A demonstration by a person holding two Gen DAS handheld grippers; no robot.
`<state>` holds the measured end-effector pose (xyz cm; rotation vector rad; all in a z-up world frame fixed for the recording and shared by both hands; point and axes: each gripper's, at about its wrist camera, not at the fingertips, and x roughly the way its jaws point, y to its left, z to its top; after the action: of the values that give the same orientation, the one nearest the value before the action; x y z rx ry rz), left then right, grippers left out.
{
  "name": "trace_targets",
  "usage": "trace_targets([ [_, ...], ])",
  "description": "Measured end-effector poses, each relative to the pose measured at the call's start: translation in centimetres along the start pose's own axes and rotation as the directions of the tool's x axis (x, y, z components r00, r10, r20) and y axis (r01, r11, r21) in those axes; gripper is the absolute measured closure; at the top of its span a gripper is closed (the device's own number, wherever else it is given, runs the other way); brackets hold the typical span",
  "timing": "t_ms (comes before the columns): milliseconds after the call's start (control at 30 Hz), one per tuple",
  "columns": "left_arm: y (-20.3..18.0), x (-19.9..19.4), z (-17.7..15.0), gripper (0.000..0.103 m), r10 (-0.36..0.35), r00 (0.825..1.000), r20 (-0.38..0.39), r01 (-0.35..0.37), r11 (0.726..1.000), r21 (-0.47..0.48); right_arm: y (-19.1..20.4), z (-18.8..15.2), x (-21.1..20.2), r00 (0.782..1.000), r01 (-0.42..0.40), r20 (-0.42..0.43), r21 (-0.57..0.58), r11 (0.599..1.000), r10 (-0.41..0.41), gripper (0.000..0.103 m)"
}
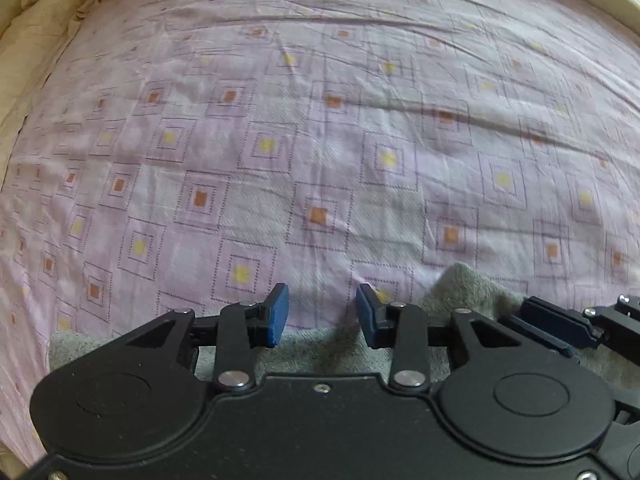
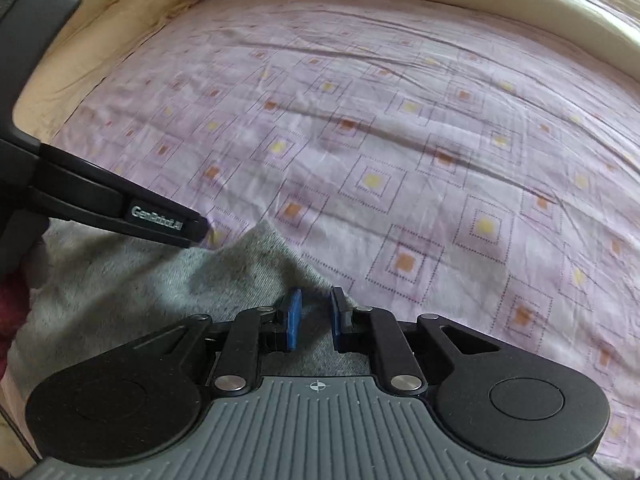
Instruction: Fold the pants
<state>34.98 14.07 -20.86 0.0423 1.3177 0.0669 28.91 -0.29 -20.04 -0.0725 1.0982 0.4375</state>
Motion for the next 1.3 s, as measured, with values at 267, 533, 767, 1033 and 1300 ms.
trace_targets([
  [267,6.0,-3.5,-3.7,0.057,-0.030,0.999,0.024,0.031,0.999,-0.039,2.4,-1.4,1.7,0.995,-0.085,-0.053,-0.022,0.996,0.084,0.092],
  [533,12.0,-3.8,-8.9,0.055,0.051,0.998,0.020,-0.050,0.998,-0.046,5.6,-1.5,-0.6,0.998,-0.017,0.070,0.078,0.997,0.012,0.088],
  [767,15.5,-2.2,-11.8,0.039,0.061,0.998,-0.029,-0.063,0.995,-0.074,7.8,-1.0,2.1,0.998,0.045,-0.040,0.080,0.996,-0.042,0.089],
  [1033,15.7,-3.8,-14.1,0.046,0.025,1.000,0.018,-0.025,0.999,-0.023,9.2,-8.1,-3.1,0.995,0.040,-0.096,0.084,0.996,-0.032,0.088],
  [1300,15.0,-4.3,-16.4,0.045,0.040,0.999,-0.009,-0.040,0.999,0.032,8.3,-14.8,-5.7,0.977,0.090,-0.211,0.232,0.969,-0.041,0.089],
])
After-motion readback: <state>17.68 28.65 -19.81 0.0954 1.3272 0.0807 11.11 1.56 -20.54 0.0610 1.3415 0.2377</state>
